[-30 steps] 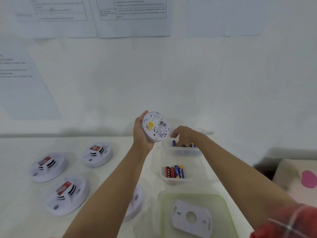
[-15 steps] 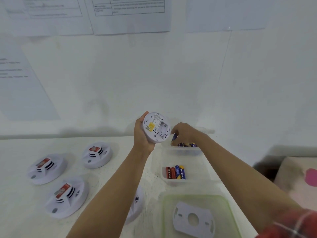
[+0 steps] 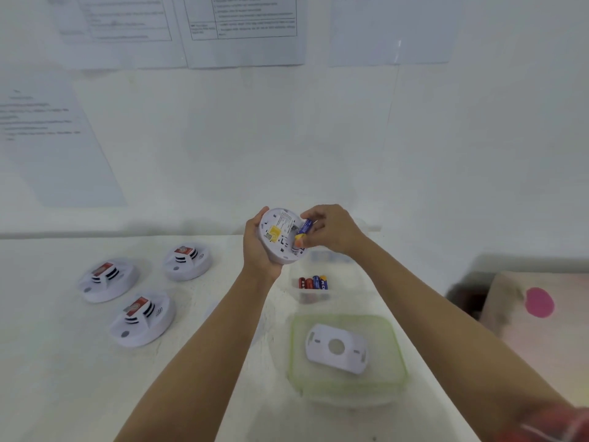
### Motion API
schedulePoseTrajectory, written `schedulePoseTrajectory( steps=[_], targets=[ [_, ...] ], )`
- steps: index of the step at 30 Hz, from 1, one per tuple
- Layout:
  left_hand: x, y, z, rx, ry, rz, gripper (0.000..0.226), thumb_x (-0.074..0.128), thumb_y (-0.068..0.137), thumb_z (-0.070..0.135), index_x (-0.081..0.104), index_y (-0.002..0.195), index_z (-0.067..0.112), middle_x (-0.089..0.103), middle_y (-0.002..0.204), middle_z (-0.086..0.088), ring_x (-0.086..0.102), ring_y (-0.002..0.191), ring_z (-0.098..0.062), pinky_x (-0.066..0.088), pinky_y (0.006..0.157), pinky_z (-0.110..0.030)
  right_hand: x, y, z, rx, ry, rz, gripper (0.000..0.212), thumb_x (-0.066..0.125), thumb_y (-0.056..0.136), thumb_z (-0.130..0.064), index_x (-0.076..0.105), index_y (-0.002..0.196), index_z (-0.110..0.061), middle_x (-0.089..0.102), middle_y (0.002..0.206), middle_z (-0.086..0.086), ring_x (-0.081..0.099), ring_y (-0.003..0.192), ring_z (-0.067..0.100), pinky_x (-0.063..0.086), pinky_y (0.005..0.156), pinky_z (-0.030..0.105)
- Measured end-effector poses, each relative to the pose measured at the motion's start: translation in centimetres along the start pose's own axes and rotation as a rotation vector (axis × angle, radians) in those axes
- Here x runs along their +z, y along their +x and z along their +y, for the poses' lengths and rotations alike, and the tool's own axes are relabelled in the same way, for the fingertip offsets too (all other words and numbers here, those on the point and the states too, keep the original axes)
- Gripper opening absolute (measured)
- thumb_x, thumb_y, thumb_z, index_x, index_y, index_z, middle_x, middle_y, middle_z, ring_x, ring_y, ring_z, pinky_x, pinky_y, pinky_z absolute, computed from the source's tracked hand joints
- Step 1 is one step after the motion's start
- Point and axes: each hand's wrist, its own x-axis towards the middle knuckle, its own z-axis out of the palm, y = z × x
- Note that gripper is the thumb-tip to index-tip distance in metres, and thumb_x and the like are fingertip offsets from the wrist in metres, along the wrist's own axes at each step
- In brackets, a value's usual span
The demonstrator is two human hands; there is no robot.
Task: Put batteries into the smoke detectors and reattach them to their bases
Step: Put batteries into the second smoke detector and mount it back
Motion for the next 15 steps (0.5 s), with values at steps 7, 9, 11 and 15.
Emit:
schedulePoseTrajectory(
  steps=[7, 9, 11, 15],
  targets=[
    [-0.1, -3.0, -0.8, 0.01, 0.002, 0.053, 0.033, 0.041, 0.092, 0.038, 0.061, 0.082, 0.015, 0.06, 0.083, -0.007, 0.056, 0.078, -0.024, 0.044, 0.076, -0.036, 1.5, -3.8, -1.0, -0.073, -0.163, 0.027, 0.043, 0.085, 0.061, -0.008, 0.066, 0.099, -0.003, 0.059, 0.072, 0.0, 0.052, 0.058, 0.006, 0.044, 0.061, 0.017],
    [-0.2, -3.5, -0.8, -0.001, 0.008, 0.061, 0.032, 0.043, 0.091, 0.038, 0.062, 0.079, 0.016, 0.06, 0.083, -0.007, 0.056, 0.079, -0.024, 0.044, 0.077, -0.036, 1.9, -4.5, -1.5, -0.083, -0.179, 0.021, 0.039, 0.083, 0.062, -0.007, 0.066, 0.096, -0.003, 0.058, 0.073, -0.001, 0.051, 0.058, 0.005, 0.045, 0.061, 0.018],
    [-0.4, -3.9, -0.7, -0.013, 0.017, 0.042, 0.034, 0.042, 0.091, 0.038, 0.064, 0.077, 0.015, 0.061, 0.081, -0.007, 0.056, 0.078, -0.024, 0.044, 0.076, -0.036, 2.1, -4.9, -1.8, -0.084, -0.197, 0.004, 0.034, 0.082, 0.064, -0.006, 0.067, 0.095, -0.004, 0.057, 0.081, 0.001, 0.051, 0.058, 0.004, 0.043, 0.059, 0.012],
    [-0.6, -4.6, 0.0, -0.026, 0.063, 0.027, 0.034, 0.039, 0.092, 0.04, 0.06, 0.082, 0.015, 0.062, 0.078, -0.007, 0.057, 0.075, -0.023, 0.045, 0.074, -0.035, 2.7, -5.5, -3.0, -0.081, -0.23, -0.008, 0.031, 0.078, 0.07, -0.004, 0.067, 0.099, -0.002, 0.053, 0.084, 0.001, 0.05, 0.058, 0.001, 0.039, 0.053, -0.001]
  ],
)
